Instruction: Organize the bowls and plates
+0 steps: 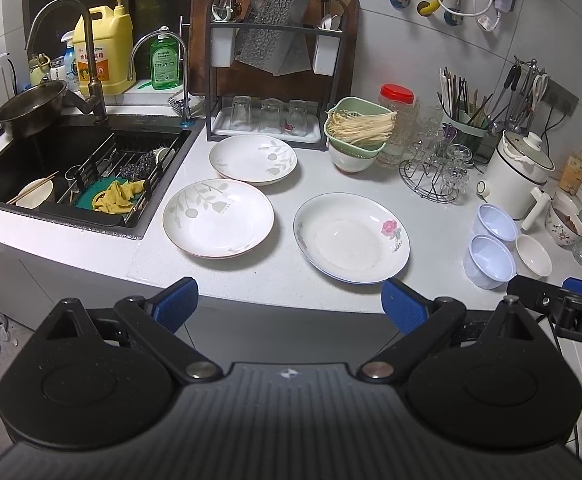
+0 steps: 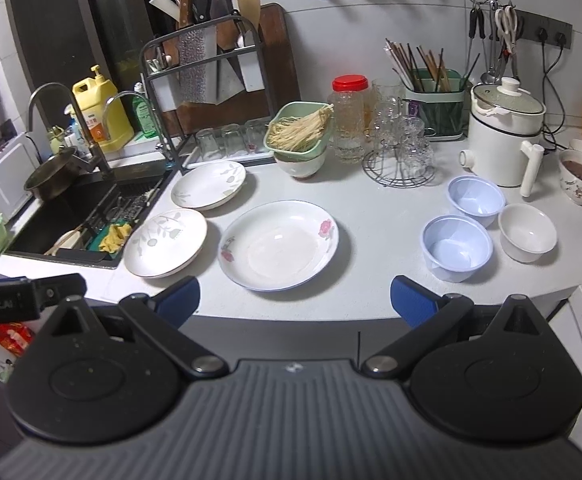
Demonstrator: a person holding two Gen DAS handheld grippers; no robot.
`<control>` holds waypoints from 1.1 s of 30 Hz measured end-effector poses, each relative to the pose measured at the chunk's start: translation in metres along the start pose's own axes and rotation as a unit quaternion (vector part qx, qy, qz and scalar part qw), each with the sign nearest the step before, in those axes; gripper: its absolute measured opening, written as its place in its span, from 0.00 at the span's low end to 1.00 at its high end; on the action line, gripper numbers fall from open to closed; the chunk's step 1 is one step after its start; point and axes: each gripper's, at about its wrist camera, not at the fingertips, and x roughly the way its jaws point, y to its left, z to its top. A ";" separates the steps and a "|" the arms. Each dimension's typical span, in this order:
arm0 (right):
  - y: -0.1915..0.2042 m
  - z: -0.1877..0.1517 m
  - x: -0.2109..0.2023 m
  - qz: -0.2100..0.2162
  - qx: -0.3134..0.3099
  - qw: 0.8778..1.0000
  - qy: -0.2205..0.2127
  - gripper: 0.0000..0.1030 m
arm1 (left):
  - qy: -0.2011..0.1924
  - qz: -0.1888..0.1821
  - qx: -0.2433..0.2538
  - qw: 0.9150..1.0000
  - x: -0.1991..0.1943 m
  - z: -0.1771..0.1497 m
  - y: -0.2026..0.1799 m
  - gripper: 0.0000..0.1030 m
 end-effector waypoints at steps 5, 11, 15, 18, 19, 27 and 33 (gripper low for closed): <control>0.000 0.002 0.001 -0.003 -0.003 1.000 0.005 1.00 | -0.001 -0.003 -0.011 1.000 0.000 -0.002 0.002 0.97; 0.006 0.009 0.004 0.012 -0.015 1.000 0.010 1.00 | -0.005 0.002 -0.025 1.000 0.002 0.006 0.010 0.97; 0.016 0.014 0.008 0.011 -0.035 0.999 0.007 1.00 | -0.005 -0.002 -0.026 1.000 0.008 0.013 0.014 0.97; 0.019 0.019 0.014 0.016 -0.027 0.999 0.013 1.00 | -0.005 -0.002 -0.029 1.000 0.013 0.021 0.020 0.97; 0.020 0.020 0.016 0.020 -0.027 0.999 0.012 1.00 | -0.007 -0.002 -0.029 1.000 0.015 0.023 0.022 0.97; 0.031 0.028 0.043 0.004 -0.011 1.000 0.015 1.00 | 0.011 -0.013 -0.029 0.999 0.063 0.046 0.048 0.97; 0.053 0.042 0.068 0.014 0.011 1.000 0.006 1.00 | 0.032 -0.033 -0.015 0.999 0.101 0.074 0.074 0.97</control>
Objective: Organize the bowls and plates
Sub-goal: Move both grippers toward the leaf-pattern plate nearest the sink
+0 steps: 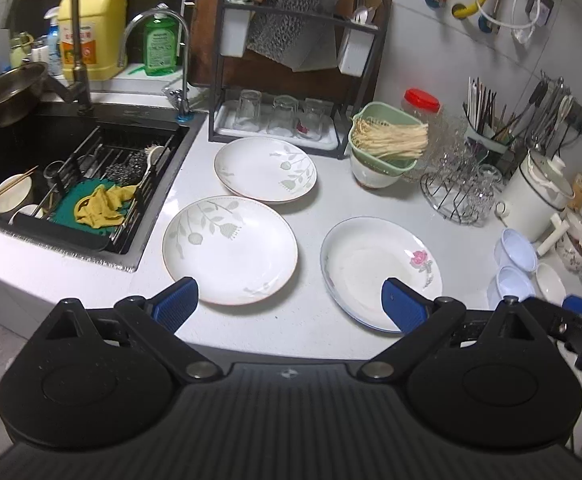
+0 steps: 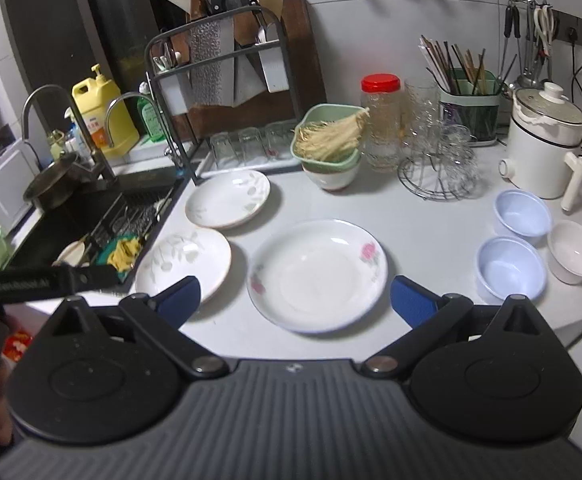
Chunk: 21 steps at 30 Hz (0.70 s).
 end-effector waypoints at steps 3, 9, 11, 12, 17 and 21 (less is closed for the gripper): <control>0.013 0.006 0.014 0.014 0.015 1.000 0.000 0.99 | 0.005 -0.011 0.002 1.000 0.014 0.015 0.015 0.97; 0.036 0.018 0.050 0.023 0.024 0.999 0.015 0.89 | 0.014 -0.024 -0.003 1.000 0.048 0.042 0.051 0.97; 0.044 0.021 0.062 0.021 0.026 0.999 0.021 0.86 | 0.013 -0.026 0.000 1.000 0.058 0.049 0.063 0.97; 0.048 0.021 0.068 0.017 0.028 0.999 0.023 0.86 | 0.012 -0.026 0.001 1.000 0.063 0.052 0.069 0.97; 0.067 0.025 0.100 0.006 0.039 0.998 0.040 0.85 | 0.023 -0.035 0.003 0.999 0.094 0.066 0.098 0.97; 0.082 0.028 0.125 0.023 0.052 0.996 0.064 0.76 | 0.037 -0.042 0.008 0.998 0.119 0.078 0.118 0.97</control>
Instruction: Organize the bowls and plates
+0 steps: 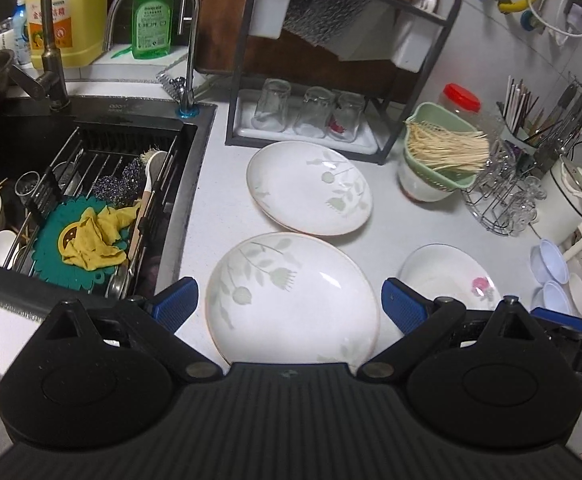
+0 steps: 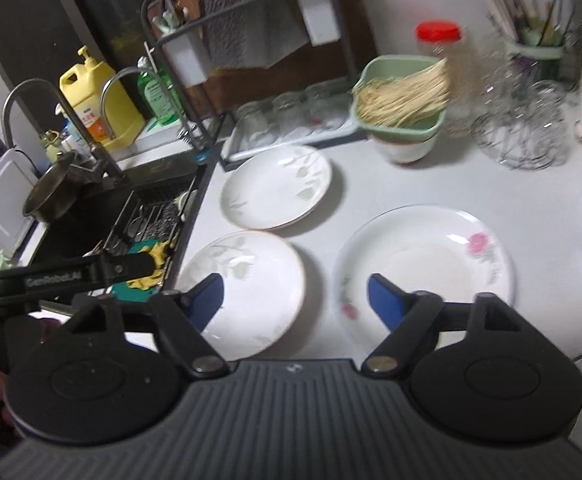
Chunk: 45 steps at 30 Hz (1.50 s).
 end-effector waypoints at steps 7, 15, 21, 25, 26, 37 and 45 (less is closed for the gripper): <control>0.027 0.002 0.039 0.000 0.018 1.000 0.018 0.75 | 0.016 -0.017 0.030 0.999 0.031 0.020 0.030 0.97; 0.034 0.001 0.070 -0.016 0.069 0.997 0.016 0.74 | 0.052 -0.050 0.049 0.996 0.066 0.034 0.055 0.97; 0.032 -0.003 0.086 -0.027 0.106 0.994 0.022 0.72 | 0.068 -0.082 0.049 0.993 0.088 0.037 0.070 0.94; 0.028 -0.007 0.095 -0.034 0.122 0.991 0.035 0.60 | 0.085 -0.088 0.045 0.991 0.108 0.035 0.074 0.87; 0.027 -0.009 0.098 -0.035 0.126 0.991 0.040 0.55 | 0.088 -0.089 0.044 0.991 0.113 0.034 0.075 0.84; 0.008 -0.033 0.133 -0.072 0.152 0.982 0.084 0.32 | 0.122 -0.095 0.057 0.986 0.158 0.018 0.074 0.69; 0.003 -0.035 0.155 -0.079 0.165 0.979 0.094 0.18 | 0.128 -0.104 0.061 0.984 0.175 0.014 0.078 0.66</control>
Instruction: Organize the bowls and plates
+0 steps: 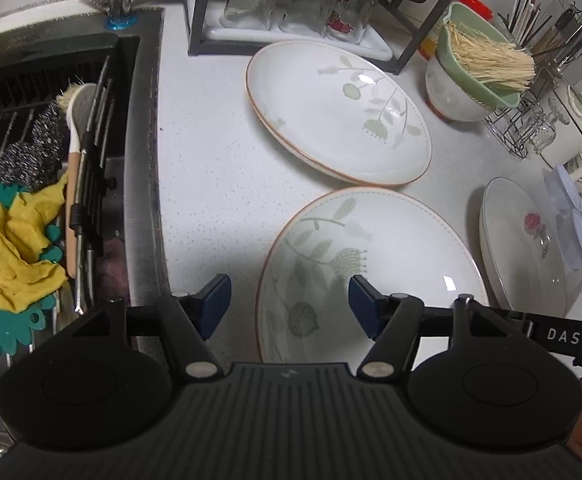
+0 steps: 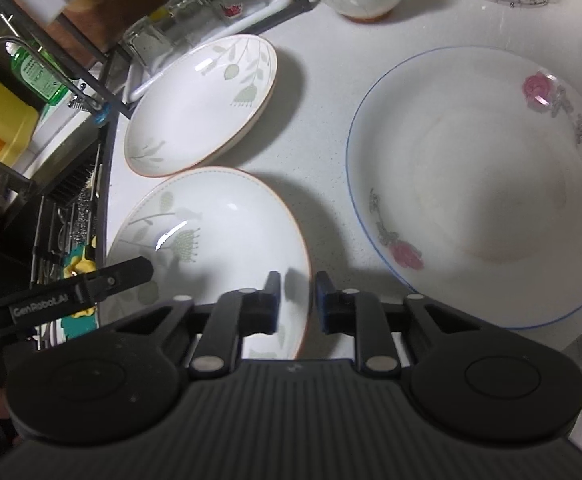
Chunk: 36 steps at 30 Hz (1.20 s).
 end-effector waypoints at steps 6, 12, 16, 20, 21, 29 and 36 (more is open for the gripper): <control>-0.002 0.005 0.008 0.007 0.009 1.000 0.009 0.18 | 0.015 -0.034 -0.003 0.999 0.009 0.004 -0.003 0.62; -0.003 0.006 0.010 0.015 0.015 1.000 0.006 0.18 | 0.018 -0.064 -0.037 0.997 0.012 0.008 0.006 0.63; -0.004 0.005 0.009 0.018 0.016 1.000 0.011 0.18 | 0.026 -0.076 -0.052 0.995 0.012 0.010 0.010 0.63; -0.003 0.008 0.002 0.027 0.018 0.999 0.011 0.18 | 0.032 -0.089 -0.066 0.993 0.007 0.010 0.014 0.63; -0.004 0.009 0.000 0.028 0.019 0.999 0.011 0.18 | 0.032 -0.097 -0.068 0.992 0.005 0.010 0.015 0.63; -0.007 0.020 -0.035 0.035 0.024 0.999 0.010 0.18 | 0.034 -0.120 -0.076 0.989 -0.020 0.022 -0.001 0.63; -0.021 0.033 -0.072 0.050 0.029 0.998 -0.016 0.18 | 0.023 -0.138 -0.071 0.988 -0.042 0.036 -0.034 0.63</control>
